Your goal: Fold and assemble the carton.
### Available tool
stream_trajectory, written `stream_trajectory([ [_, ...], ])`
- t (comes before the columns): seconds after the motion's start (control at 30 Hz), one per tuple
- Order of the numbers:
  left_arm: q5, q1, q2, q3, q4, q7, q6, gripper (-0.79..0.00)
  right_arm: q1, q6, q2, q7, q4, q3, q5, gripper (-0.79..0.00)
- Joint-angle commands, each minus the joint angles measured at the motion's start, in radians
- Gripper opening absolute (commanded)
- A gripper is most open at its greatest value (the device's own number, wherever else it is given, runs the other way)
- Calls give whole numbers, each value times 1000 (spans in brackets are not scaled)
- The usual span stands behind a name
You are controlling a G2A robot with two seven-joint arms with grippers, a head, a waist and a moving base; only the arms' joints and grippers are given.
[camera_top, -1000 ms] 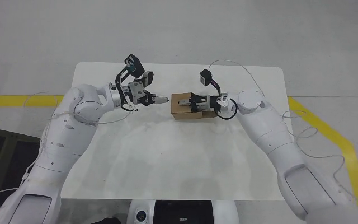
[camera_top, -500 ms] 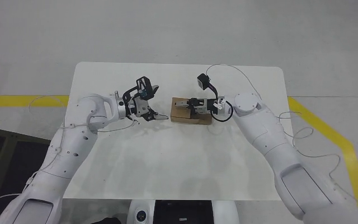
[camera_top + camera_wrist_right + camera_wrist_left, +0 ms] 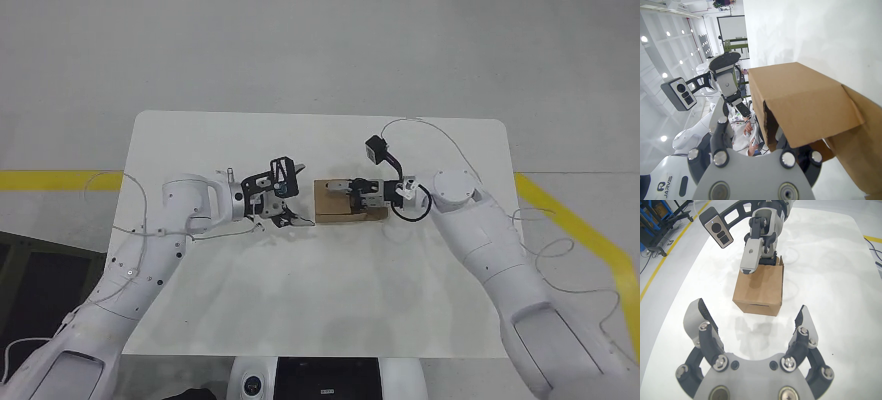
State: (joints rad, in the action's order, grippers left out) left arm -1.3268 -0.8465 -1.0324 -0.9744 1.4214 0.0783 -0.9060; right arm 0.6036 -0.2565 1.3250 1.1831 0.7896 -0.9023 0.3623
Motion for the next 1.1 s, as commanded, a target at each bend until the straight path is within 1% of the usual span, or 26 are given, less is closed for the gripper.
stream_trajectory([
  [0.0,-3,8,-6,17,-8,-5,11,0,6,1,-6,13,12,-8,-9,-37],
  [0.03,-3,12,-9,24,-11,-7,15,0,10,3,-9,19,19,-13,-12,0],
  [0.37,6,41,-29,66,-35,3,29,0,66,24,-62,56,151,-117,-49,0],
  [0.7,13,59,-51,102,-78,18,87,0,147,108,-125,87,345,-246,-142,0],
  [0.73,14,61,-53,106,-85,18,93,0,157,118,-131,89,368,-261,-148,-31],
  [0.77,15,64,-56,109,-93,17,98,0,168,130,-138,89,390,-274,-162,-215],
  [0.8,17,66,-58,112,-99,17,104,0,180,143,-143,92,413,-285,-172,-428],
  [0.83,21,69,-60,114,-105,16,108,0,193,156,-148,95,435,-295,-175,-517],
  [0.87,26,70,-63,115,-111,16,111,0,205,170,-152,98,454,-302,-185,-699],
  [0.9,34,71,-65,117,-116,15,113,0,217,185,-157,100,470,-308,-197,-785],
  [1.07,49,78,-72,121,-127,19,118,0,275,248,-173,82,525,-333,-229,-785],
])
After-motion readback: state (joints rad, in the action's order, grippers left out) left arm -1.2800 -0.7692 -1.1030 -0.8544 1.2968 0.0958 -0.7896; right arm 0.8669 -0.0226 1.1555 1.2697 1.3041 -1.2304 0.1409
